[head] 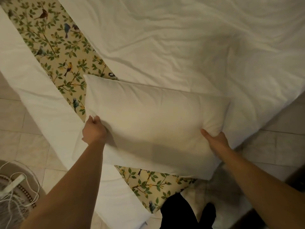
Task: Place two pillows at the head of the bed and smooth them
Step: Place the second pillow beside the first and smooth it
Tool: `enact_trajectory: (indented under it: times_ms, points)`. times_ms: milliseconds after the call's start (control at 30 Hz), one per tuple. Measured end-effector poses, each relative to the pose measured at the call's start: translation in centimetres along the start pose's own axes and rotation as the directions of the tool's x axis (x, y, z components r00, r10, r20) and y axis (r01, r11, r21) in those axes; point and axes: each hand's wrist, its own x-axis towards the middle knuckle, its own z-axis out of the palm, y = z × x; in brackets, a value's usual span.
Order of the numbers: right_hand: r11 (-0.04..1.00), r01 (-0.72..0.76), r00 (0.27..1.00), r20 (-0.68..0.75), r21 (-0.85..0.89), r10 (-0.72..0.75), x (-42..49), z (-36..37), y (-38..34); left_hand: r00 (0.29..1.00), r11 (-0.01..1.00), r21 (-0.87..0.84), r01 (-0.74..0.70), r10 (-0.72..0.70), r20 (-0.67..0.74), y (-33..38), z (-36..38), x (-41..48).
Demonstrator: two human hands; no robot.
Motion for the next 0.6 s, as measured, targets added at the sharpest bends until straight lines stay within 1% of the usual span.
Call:
enact_trajectory:
  times_ms: [67,167,300,467,600]
  points:
    - [0.997,0.05,0.998,-0.037,-0.061,-0.053,-0.3,-0.3,0.2,0.998,0.999,0.011,-0.038,0.038,-0.045,-0.2,-0.2,-0.6]
    - [0.977,0.125,0.988,-0.069,-0.175,-0.139,-1.2,-1.0,0.1,0.995,0.997,0.0,-0.072,0.072,-0.069,0.4,-1.1,-2.2]
    - [0.947,0.184,0.973,-0.089,-0.265,-0.214,-3.0,-2.2,-0.6,0.995,0.999,0.005,-0.046,0.047,-0.092,1.7,-3.1,-4.5]
    - [0.917,0.246,0.949,-0.113,-0.315,-0.293,-6.1,-5.6,-1.5,0.988,0.995,0.026,-0.093,0.096,-0.119,3.8,-6.0,-9.3]
    - [0.914,0.277,0.93,-0.157,-0.297,-0.333,-7.7,-11.3,-1.0,0.977,0.983,0.03,-0.183,0.185,-0.102,5.6,-7.2,-15.1]
